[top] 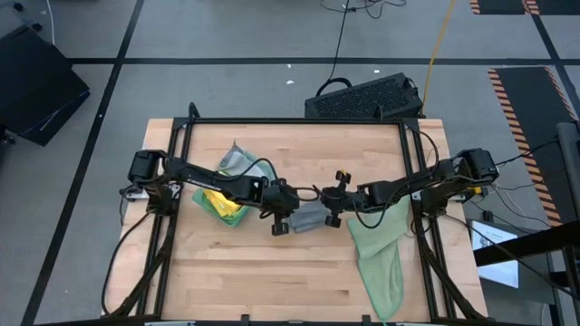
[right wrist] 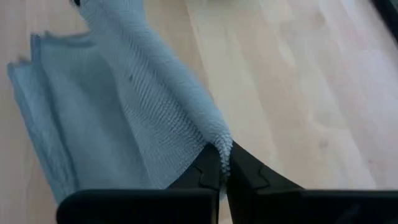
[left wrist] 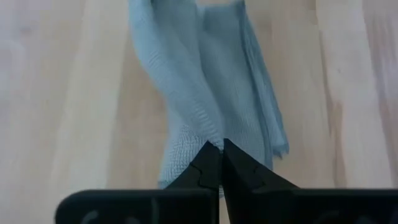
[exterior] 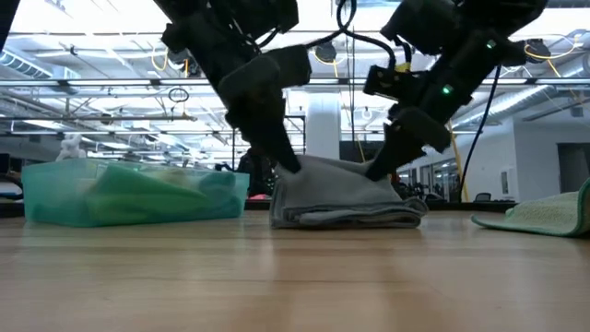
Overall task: Fold microfiber towels
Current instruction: Fold the gray microfiber cloth, then put the gray microfiber cloth into the green bin
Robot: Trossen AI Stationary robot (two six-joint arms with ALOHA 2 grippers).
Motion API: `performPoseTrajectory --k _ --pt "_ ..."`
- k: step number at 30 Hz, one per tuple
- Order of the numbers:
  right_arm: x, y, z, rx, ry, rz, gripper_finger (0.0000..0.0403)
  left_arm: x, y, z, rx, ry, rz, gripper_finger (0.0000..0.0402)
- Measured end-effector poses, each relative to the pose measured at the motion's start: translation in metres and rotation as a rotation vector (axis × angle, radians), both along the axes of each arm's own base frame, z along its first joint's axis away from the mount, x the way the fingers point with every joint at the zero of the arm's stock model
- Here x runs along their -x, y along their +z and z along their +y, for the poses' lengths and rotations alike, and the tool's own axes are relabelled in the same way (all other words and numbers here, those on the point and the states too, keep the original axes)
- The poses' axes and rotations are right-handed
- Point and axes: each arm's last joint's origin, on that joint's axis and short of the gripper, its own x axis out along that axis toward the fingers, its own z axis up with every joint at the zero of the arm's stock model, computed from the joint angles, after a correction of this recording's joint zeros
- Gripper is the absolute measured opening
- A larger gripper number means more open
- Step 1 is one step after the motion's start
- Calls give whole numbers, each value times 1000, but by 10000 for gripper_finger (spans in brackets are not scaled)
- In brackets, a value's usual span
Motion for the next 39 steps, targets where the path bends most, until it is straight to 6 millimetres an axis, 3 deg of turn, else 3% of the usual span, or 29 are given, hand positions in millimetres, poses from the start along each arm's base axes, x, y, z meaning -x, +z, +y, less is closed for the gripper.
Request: performPoseTrajectory --k 10,20,24,31,34,39 --pt "11 -17 14 -92 118 -28 19 -5 -13 -17 82 -27 8 34" --pt "20 -29 18 -340 138 -25 94 -4 -7 -18 287 -31 15 109" --pt "20 -23 19 -416 156 -46 127 -2 9 -12 393 9 -12 133" --pt "24 -8 18 -464 123 -99 172 0 31 8 315 191 -130 139" --pt "27 1 17 -494 113 -128 185 0 30 19 297 228 -131 139" --pt "37 16 17 -580 89 -142 192 -8 7 33 280 190 -87 173"
